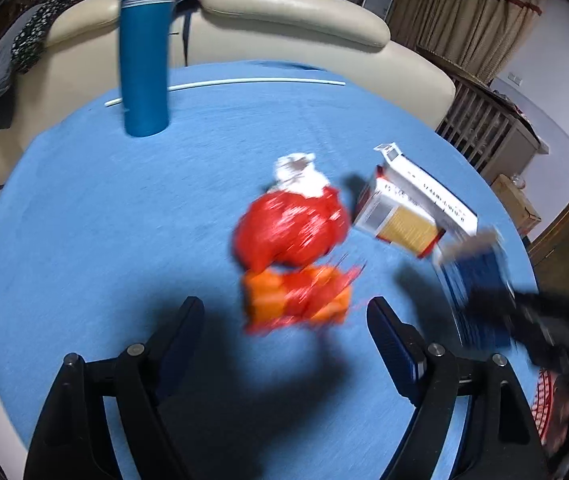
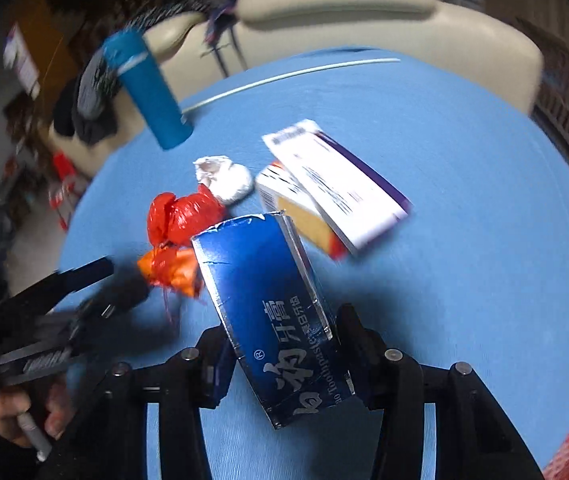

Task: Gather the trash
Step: 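Grasp the orange mesh bag with the left gripper while the right gripper holds the toothpaste box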

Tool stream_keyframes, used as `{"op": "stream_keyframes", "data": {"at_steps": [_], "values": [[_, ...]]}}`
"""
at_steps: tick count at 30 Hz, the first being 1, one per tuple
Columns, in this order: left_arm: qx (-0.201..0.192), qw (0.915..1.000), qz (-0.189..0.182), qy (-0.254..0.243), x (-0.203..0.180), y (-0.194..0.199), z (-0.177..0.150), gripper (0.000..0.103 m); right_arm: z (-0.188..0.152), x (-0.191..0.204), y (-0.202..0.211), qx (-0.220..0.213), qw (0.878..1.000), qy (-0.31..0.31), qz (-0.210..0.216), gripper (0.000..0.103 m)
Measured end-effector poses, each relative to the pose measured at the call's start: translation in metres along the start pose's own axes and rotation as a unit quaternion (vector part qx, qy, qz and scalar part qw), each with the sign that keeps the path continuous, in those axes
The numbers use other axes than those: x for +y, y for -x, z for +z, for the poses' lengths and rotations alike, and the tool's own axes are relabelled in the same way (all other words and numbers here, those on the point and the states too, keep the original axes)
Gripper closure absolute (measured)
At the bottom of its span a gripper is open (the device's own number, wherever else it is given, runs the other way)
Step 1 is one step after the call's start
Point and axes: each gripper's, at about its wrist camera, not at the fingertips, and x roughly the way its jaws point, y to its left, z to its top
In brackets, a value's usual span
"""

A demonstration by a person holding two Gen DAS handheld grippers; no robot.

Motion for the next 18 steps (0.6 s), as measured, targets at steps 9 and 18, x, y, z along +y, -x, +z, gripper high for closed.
{"op": "stream_keyframes", "data": {"at_steps": [9,18], "values": [[0.028,0.9964,0.071,-0.036,-0.018,-0.049,0.012,0.033,-0.049,-0.035,0.047,-0.045,0.994,-0.092,0.031,0.053],[-0.015,0.9973,0.045,-0.056,-0.026,0.017,-0.014,0.034,-0.063,-0.035,0.074,-0.088,0.987,-0.129,0.038,0.053]]}}
